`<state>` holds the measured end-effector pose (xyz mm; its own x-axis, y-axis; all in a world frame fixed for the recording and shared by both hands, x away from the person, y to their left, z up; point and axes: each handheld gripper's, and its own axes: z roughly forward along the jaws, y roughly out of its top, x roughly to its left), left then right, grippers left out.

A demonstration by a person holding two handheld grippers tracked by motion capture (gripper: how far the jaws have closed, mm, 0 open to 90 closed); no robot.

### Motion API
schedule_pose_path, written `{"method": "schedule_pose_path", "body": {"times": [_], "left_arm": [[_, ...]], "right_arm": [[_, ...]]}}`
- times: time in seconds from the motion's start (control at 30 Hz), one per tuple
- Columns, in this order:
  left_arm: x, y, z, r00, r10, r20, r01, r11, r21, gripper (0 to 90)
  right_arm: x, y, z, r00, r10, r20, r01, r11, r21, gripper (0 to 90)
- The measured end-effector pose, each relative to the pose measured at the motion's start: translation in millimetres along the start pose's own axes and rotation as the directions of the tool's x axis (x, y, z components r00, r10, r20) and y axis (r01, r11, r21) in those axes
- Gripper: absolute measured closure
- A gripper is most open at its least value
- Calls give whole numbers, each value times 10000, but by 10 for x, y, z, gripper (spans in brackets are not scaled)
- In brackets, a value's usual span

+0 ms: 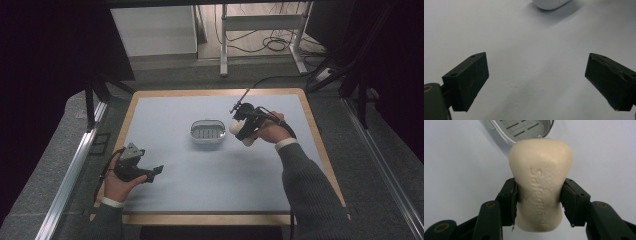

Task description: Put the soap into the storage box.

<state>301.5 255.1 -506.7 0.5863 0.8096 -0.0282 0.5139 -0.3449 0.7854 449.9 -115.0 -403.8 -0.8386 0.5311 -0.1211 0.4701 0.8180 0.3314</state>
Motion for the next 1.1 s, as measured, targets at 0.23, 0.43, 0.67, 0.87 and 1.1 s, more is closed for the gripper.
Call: {"method": "schedule_pose_path", "body": {"times": [0.23, 0.43, 0.67, 0.87, 1.1], "left_arm": [[4, -4, 4, 10000, -3, 11, 3, 10000, 18, 56], [8, -4, -2, 10000, -8, 17, 8, 10000, 9, 56], [12, -7, 2, 10000, -11, 20, 11, 10000, 8, 56], [20, -10, 4, 10000, 14, 30, -14, 10000, 38, 56], [22, -11, 4, 10000, 29, 47, -29, 10000, 68, 56]], "right_arm": [[0, 159, 6, 9999, -161, 31, 161, 9999, -6, 496], [5, 290, 34, 9996, -286, -66, 286, 9996, -53, 496], [18, 450, 79, 9988, -477, -74, 476, 9988, -153, 495], [20, 569, 155, 9976, -665, -192, 661, 9976, -182, 496], [40, 662, 227, 9955, -938, -163, 938, 9956, -62, 495]]}}
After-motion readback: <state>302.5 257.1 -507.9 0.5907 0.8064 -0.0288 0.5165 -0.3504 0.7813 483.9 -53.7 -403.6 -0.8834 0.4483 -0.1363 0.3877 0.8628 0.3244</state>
